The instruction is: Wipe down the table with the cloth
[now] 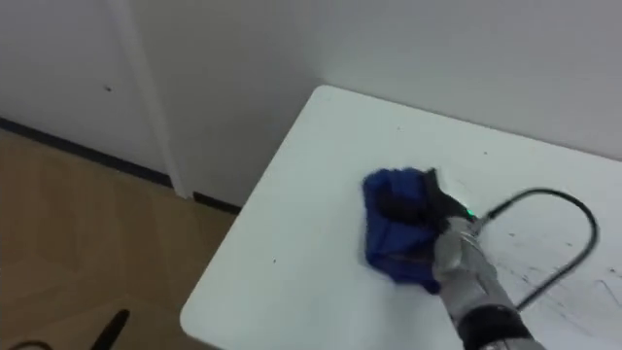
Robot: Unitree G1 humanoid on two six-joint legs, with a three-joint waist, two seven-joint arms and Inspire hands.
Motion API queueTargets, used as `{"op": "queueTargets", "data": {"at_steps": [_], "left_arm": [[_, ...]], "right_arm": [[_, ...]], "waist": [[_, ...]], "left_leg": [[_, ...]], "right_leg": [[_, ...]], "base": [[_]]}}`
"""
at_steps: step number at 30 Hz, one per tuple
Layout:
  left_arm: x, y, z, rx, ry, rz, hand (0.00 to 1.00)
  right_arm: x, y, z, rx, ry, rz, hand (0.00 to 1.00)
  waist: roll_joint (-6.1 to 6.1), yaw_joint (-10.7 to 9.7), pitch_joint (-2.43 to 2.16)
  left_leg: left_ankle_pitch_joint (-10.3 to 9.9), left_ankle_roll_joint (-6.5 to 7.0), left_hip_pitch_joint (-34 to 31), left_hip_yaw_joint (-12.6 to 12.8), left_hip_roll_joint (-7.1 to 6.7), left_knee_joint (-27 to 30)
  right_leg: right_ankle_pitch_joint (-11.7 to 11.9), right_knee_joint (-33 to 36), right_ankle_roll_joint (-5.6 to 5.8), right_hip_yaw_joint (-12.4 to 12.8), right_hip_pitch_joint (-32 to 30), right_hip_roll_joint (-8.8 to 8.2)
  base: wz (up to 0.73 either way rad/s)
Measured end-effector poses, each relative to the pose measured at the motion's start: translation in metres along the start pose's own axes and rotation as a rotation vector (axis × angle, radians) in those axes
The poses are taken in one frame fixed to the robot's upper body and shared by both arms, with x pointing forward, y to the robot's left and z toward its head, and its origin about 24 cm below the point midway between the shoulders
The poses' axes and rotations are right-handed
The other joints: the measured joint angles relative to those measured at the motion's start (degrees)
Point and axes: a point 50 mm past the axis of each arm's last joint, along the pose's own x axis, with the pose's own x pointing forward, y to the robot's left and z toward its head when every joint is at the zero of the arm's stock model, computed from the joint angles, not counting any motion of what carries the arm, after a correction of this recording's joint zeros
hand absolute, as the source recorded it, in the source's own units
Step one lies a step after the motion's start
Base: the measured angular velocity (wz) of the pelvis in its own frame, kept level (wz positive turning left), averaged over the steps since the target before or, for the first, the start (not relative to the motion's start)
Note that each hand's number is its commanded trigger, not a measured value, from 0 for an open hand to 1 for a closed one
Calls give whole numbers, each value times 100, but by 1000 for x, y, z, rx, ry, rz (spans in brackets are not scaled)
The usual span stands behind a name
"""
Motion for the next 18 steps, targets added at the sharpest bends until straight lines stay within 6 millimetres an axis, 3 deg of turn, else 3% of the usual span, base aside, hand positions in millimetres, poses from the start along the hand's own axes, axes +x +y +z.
{"op": "queueTargets", "data": {"at_steps": [1, 3, 4, 6, 8, 9, 10, 11, 12, 13, 14, 15, 16, 18], "left_arm": [[1, 6, 1, 8, -7, 19, 0], [2, 34, -1, 15, -6, 104, 0], [2, 38, -4, 15, 3, 118, 0], [2, 51, -8, 40, 12, 157, 0], [2, 50, -6, 59, 3, 155, 0], [2, 45, -4, 70, -5, 146, 0], [2, 42, -2, 63, -9, 137, 0], [2, 35, 3, 33, -21, 126, 0], [2, 30, 9, 2, -32, 119, 0], [2, 24, 11, -10, -36, 108, 0], [1, 10, 18, -28, -49, 72, 0], [-1, -6, 27, -38, -67, 30, 0], [-2, -15, 30, -32, -76, 8, 0], [-6, -35, 36, -43, -83, -54, 0]], "right_arm": [[-2, -5, -16, 13, 47, -23, 100], [-11, -15, -58, 70, 191, -91, 100], [-12, -15, -64, 77, 211, -96, 100], [-19, -11, -76, 97, 244, -85, 100], [-17, -11, -70, 92, 219, -81, 100], [-15, -10, -60, 72, 177, -75, 100], [-13, -9, -53, 58, 149, -68, 100], [-9, -5, -34, 24, 79, -47, 100], [-4, 0, -6, -5, -2, -20, 100], [-1, 1, 10, -19, -48, -13, 100], [1, 6, 41, -47, -126, 19, 100], [-1, 14, 65, -62, -175, 51, 100], [-1, 17, 75, -81, -190, 63, 100], [-3, 24, 112, -133, -258, 110, 100]], "waist": [[28, -37, -17], [-31, -27, -17], [-16, -25, -20], [-23, -53, -39], [-82, -113, -74], [-94, -108, -76], [-94, -107, -75], [-90, 10, -75], [-101, 67, -72], [-56, 136, -91], [-54, 178, -101], [-84, 170, -90], [-85, 180, -76], [-108, 211, -34]], "left_leg": [[-59, 5, -15, 104, 80, 32], [-317, -147, -95, 645, 496, 256], [-387, -224, -154, 663, 636, 412], [-590, -506, -322, 567, 1124, 890], [-639, -705, -432, 442, 1337, 1101], [-597, -880, -406, 438, 1487, 1128], [-557, -975, -375, 457, 1577, 1112], [-440, -1205, -274, 557, 1792, 1028], [-325, -1417, -240, 617, 1973, 972], [-281, -1397, -225, 612, 2088, 939], [-25, -977, -272, 546, 2251, 897], [148, -760, -462, 426, 2148, 1011], [87, -713, -561, 404, 2009, 1150], [-290, -592, -938, 352, 1290, 1546]], "right_leg": [[3, 64, 36, 68, 4, -172], [179, -281, 195, 432, 5, -703], [251, -445, 196, 481, 35, -752], [666, -1145, 232, 454, 270, -843], [910, -1496, 302, 279, 407, -912], [1049, -1584, 313, 246, 425, -865], [1089, -1556, 324, 221, 403, -772], [1086, -1327, 332, 114, 233, -573], [895, -878, 424, -253, 16, -374], [725, -633, 573, -328, -115, -324], [466, -250, 312, -382, -435, -156], [324, -209, 137, -333, -552, -31], [285, -237, 34, -294, -569, 12], [179, -324, -180, -260, -666, 181]], "base": [[43], [-4], [-32], [-14], [-3], [-11], [-38], [-57], [-75], [-81], [-59], [-38], [-20], [-27]]}}
